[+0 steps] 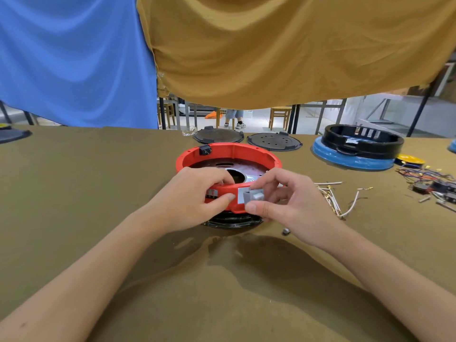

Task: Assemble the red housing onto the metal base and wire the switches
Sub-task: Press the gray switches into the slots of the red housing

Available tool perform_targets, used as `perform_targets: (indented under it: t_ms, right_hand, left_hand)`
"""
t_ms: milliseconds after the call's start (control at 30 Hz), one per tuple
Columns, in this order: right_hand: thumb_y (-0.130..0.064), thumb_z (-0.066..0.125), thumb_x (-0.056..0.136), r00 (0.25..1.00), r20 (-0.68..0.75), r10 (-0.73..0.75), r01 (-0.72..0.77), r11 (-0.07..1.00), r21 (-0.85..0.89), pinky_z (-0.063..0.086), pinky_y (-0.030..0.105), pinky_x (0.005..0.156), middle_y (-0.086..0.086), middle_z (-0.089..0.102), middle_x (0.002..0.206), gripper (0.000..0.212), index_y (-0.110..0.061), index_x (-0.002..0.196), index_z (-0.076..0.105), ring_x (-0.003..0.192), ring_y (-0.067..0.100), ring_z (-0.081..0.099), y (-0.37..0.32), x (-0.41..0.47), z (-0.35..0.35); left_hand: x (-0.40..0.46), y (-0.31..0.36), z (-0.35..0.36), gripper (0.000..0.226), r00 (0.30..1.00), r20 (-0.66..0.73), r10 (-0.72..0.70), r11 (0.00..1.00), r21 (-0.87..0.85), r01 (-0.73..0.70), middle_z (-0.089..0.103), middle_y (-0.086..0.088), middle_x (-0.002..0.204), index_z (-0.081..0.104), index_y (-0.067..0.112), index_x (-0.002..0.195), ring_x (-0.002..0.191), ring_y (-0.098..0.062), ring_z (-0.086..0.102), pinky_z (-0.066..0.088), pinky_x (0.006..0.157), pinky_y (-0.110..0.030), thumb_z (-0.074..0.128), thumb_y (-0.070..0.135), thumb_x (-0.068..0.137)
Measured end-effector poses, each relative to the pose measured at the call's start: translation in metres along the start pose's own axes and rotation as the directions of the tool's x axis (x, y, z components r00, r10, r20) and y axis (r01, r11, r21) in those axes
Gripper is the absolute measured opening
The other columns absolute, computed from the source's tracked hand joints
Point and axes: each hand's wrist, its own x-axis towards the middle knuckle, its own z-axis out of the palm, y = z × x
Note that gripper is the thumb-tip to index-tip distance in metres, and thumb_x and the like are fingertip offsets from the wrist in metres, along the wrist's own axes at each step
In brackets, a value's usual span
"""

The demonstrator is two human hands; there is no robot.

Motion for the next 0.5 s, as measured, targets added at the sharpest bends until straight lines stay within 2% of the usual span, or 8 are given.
perform_targets:
  t_ms: [167,333,500]
  right_hand:
    - [-0.019,0.086,0.071,1.0,-0.013,0.01,-0.01,0.999,-0.047,0.055,0.024,0.059,-0.006,0.066,0.069,0.027,-0.019,0.092,0.069,0.059,0.017,0.069,0.0019,0.0002,0.0007]
    - [-0.006,0.082,0.076,1.0,-0.018,0.024,-0.025,0.999,-0.022,0.056,0.022,0.061,-0.003,0.07,0.073,0.024,-0.019,0.093,0.072,0.063,0.015,0.07,0.0032,0.002,0.003]
    - [-0.003,0.081,0.076,0.998,-0.059,0.024,-0.026,0.999,-0.033,0.061,0.031,0.064,0.0,0.072,0.076,0.024,-0.02,0.091,0.071,0.066,0.017,0.07,0.0029,0.0009,0.0057]
  left_hand:
    - [0.0001,0.0002,0.0003,0.009,1.0,-0.004,0.005,1.0,-0.001,-0.005,0.063,0.016,0.082,0.064,0.028,0.094,0.077,-0.006,0.059,0.045,0.066,-0.022,0.059,0.034,0.09]
    - [-0.0002,0.0014,0.0005,0.006,1.0,-0.01,0.017,1.0,-0.004,-0.017,0.063,0.015,0.082,0.064,0.026,0.094,0.077,-0.008,0.06,0.044,0.066,-0.022,0.062,0.03,0.091]
    - [0.0002,0.0023,0.0007,0.006,1.0,-0.012,0.023,1.0,0.002,-0.023,0.062,0.015,0.082,0.064,0.025,0.094,0.077,-0.007,0.059,0.043,0.065,-0.02,0.062,0.029,0.09]
